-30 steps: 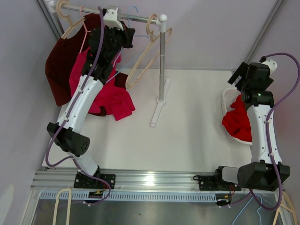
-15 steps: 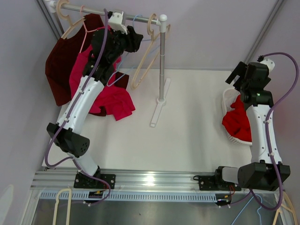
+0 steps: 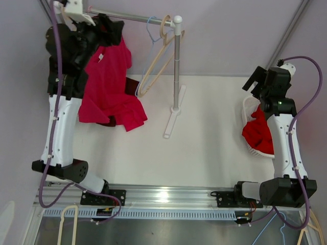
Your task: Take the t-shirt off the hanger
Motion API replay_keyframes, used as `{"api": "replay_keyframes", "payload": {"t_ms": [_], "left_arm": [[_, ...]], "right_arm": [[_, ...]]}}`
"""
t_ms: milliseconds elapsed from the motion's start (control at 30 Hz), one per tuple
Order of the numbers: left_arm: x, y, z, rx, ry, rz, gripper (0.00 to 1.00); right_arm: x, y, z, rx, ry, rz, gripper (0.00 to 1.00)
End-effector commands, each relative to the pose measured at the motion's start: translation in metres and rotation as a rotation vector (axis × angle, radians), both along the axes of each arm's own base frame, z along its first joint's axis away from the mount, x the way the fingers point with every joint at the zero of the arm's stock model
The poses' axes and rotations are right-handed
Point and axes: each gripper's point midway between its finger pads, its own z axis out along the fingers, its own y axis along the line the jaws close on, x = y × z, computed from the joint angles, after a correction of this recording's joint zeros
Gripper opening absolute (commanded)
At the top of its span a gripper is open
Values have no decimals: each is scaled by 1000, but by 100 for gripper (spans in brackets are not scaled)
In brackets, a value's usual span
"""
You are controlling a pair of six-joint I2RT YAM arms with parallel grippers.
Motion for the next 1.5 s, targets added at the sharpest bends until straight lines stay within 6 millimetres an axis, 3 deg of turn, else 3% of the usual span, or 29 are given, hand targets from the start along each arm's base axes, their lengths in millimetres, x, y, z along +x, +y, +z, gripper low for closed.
{"api": "replay_keyframes", "payload": {"t_ms": [0,133,233,333,433,833,900,967,1033,1300,1367,1400,1467], "left_arm": [[-18,47,20,-27,-24,149,80],[-3,83,10,-27,17,283,84],[20,107,-9,-68,108,335,86],[40,118,-29,-80,180,357,87],[55,122,-45,-66,210,381,99],[91,146,-69,-57,242,487,99],[97,145,-73,-65,246,486,93],[100,146,-76,-65,249,489,83],[102,149,-81,-75,262,508,58],[107,151,-84,-64,260,516,55],[109,149,-85,-67,263,506,51],[110,148,-88,-69,271,501,42],[111,145,-91,-76,281,488,38]], "right_arm": [[7,9,33,12,-98,35,100],[10,13,42,13,-108,49,100],[14,19,45,10,-112,64,99],[16,21,48,5,-112,71,100],[18,21,49,3,-112,66,100],[33,27,44,19,-107,77,99],[37,26,44,15,-105,72,100],[39,37,43,14,-100,97,99],[41,39,42,14,-100,99,99],[46,46,38,11,-90,113,99],[46,45,38,8,-90,110,100],[46,44,37,6,-88,106,99],[47,45,37,6,-90,109,100]]}}
